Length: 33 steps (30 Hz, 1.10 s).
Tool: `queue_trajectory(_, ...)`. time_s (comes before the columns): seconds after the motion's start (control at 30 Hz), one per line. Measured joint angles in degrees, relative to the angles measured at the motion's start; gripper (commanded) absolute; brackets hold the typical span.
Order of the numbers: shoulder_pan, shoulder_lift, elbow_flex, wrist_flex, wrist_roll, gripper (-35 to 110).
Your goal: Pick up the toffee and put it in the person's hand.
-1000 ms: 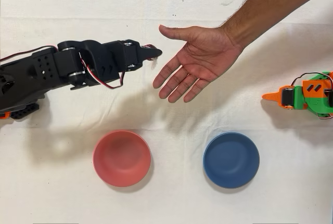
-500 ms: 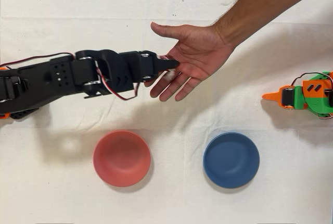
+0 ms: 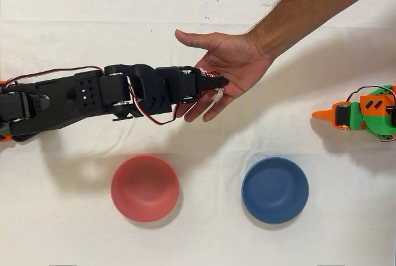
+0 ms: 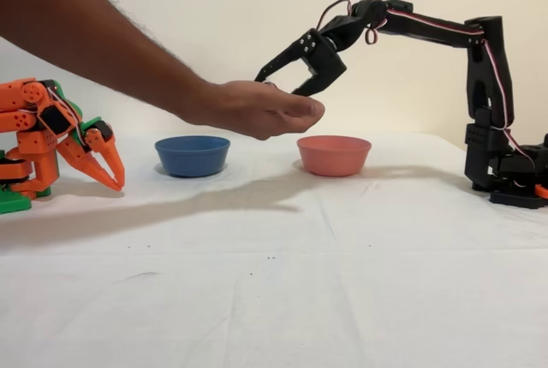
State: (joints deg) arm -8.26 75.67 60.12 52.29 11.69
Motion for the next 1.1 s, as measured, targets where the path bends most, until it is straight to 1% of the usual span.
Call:
queue_trajectory(0.27,-0.09,-0.62,-0.44,0.0,-0.44,22)
queue_trajectory(0.77,0.0,0.18,-0.09,0.62,-2.46,23)
queue_trajectory(0.9,0.0,4.57,3.78,1.58,-3.08,23)
queue_trajectory(1.1,0.53,18.28,16.88,4.22,-3.69,23)
